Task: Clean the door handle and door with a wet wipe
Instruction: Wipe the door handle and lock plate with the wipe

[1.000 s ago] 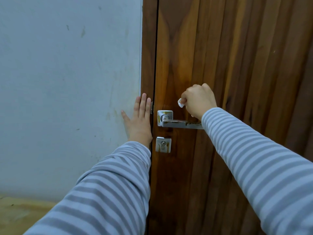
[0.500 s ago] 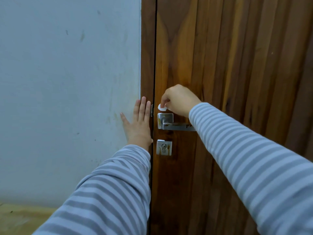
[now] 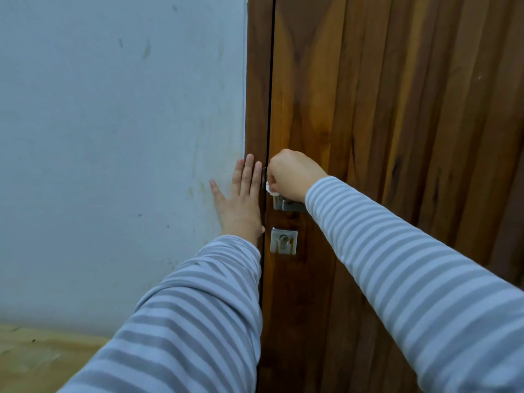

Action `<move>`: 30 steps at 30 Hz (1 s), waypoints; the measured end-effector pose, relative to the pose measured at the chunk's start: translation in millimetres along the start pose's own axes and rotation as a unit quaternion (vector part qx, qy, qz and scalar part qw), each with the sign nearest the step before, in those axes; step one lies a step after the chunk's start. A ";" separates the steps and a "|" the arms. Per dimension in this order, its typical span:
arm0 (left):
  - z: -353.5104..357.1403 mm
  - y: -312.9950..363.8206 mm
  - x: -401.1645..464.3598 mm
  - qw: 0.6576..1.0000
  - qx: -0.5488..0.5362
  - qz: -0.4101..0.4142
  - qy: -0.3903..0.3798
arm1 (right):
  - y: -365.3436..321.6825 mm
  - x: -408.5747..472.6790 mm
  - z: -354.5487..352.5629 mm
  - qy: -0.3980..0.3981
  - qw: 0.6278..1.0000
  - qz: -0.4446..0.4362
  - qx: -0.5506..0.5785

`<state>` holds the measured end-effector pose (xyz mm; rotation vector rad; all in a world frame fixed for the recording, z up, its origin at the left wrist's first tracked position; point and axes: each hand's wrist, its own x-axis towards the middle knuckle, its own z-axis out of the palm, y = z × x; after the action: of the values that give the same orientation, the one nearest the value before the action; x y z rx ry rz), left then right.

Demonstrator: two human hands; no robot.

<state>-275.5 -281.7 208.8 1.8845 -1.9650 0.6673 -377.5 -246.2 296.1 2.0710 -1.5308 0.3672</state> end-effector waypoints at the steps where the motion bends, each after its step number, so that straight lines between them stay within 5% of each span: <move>1: -0.1 0.2 0.3 1.000 -0.001 -0.001 -0.003 | -1.8 0.7 0.5 -0.006 1.000 0.005 -0.005; 17: 1.3 -0.2 0.3 1.000 0.006 0.000 0.005 | 21.8 -18.9 -5.4 -0.039 0.995 0.088 0.020; 23: 2.5 0.4 0.5 1.000 0.003 -0.001 0.003 | 33.6 -27.3 -24.5 0.007 0.991 0.098 0.088; 30: 3.2 0.9 2.1 1.000 -0.003 -0.005 0.000 | 10.8 -15.0 -18.4 -0.027 0.989 0.068 0.128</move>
<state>-276.3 -285.2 207.1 1.8895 -1.9533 0.6585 -390.8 -226.2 306.2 2.1893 -1.7410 0.5899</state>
